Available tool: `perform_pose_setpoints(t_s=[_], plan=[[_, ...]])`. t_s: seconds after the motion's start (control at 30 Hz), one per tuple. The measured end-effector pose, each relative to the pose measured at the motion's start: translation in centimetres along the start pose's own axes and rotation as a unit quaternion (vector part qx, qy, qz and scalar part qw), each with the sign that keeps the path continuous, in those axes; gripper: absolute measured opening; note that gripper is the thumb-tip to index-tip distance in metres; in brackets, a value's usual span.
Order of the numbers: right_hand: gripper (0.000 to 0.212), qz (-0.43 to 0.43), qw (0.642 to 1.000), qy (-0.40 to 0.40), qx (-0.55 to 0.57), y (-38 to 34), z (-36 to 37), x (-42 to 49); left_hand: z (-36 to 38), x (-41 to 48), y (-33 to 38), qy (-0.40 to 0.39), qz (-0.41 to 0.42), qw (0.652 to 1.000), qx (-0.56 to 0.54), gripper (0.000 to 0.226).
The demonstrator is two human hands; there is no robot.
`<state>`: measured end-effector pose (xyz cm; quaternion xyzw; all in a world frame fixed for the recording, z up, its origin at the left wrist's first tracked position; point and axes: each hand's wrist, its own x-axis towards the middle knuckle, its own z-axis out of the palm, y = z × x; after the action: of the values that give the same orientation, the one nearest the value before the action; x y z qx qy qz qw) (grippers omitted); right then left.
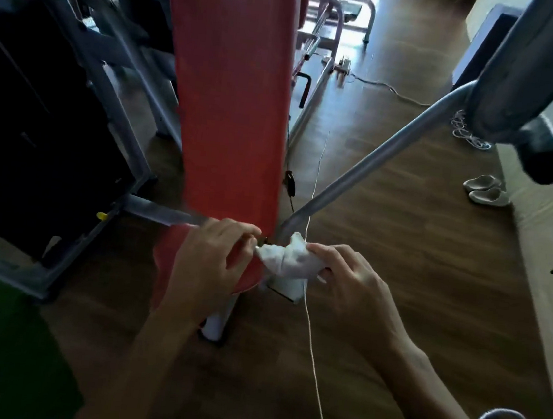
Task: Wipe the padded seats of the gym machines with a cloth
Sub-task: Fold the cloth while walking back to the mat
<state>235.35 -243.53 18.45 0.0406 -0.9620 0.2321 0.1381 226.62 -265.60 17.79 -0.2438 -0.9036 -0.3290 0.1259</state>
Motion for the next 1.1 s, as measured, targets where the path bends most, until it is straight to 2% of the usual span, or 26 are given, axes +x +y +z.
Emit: perform_pose_setpoints(t_s=[0.13,0.27,0.6,0.7,0.83,1.1], plan=[[0.053,-0.004,1.0,0.002,-0.025,1.4,-5.8,-2.5,-2.1,-0.5,6.0,0.003,0.024,1.0,0.011,0.021],[0.043,-0.005,0.999,0.031,-0.019,1.2,-9.8,-4.2,-3.7,-1.1,9.3,0.002,0.045,0.999,0.021,0.022],[0.04,0.006,0.994,0.107,-0.01,-1.7,-13.9,-4.4,-7.2,0.1,12.2,0.017,0.028,0.999,-0.009,0.026],[0.033,0.004,0.993,0.12,-0.009,-2.7,-15.0,-3.9,-8.3,1.1,12.9,0.027,0.045,0.998,-0.018,0.022],[0.037,0.011,0.991,0.136,-0.012,-3.3,-17.2,-4.6,-9.3,2.1,14.3,0.019,0.074,0.997,-0.033,0.021],[0.036,0.04,0.986,0.16,-0.036,-0.4,-20.8,-6.0,-8.2,3.9,17.4,0.014,0.111,0.992,-0.05,0.025]])
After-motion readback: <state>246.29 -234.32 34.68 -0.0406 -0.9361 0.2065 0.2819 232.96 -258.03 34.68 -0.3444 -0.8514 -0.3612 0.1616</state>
